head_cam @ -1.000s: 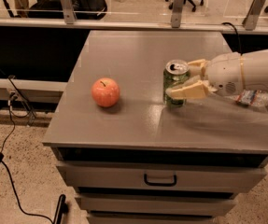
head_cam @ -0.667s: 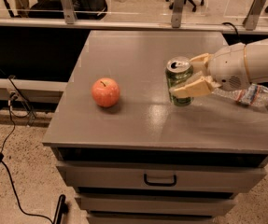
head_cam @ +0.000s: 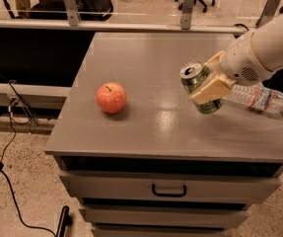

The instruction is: Knock green can over

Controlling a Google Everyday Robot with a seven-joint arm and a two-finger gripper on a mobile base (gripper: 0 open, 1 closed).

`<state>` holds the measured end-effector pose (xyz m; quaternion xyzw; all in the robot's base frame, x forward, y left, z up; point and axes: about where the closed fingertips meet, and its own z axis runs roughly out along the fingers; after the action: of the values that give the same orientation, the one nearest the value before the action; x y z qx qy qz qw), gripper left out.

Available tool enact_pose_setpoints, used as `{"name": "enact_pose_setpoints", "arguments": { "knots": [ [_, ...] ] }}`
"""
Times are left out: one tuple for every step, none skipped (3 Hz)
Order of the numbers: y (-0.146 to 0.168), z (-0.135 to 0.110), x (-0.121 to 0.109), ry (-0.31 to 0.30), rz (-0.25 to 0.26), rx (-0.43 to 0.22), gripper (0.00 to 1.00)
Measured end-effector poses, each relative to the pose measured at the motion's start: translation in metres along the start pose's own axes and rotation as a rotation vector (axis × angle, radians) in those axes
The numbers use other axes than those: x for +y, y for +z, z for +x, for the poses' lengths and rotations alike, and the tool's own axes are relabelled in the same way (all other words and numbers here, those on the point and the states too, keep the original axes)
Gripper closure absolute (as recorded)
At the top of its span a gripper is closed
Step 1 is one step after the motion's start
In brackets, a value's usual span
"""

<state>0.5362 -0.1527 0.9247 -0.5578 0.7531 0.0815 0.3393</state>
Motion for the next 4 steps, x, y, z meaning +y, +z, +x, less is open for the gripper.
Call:
{"name": "enact_pose_setpoints", "arguments": {
  "knots": [
    [-0.002, 0.017, -0.004, 0.006, 0.013, 0.15, 1.0],
    [-0.005, 0.033, -0.008, 0.007, 0.009, 0.28, 1.0],
    [-0.005, 0.046, -0.004, 0.013, -0.033, 0.378, 0.82],
    [0.002, 0.059, 0.008, 0.031, -0.122, 0.439, 0.59]
  ]
}}
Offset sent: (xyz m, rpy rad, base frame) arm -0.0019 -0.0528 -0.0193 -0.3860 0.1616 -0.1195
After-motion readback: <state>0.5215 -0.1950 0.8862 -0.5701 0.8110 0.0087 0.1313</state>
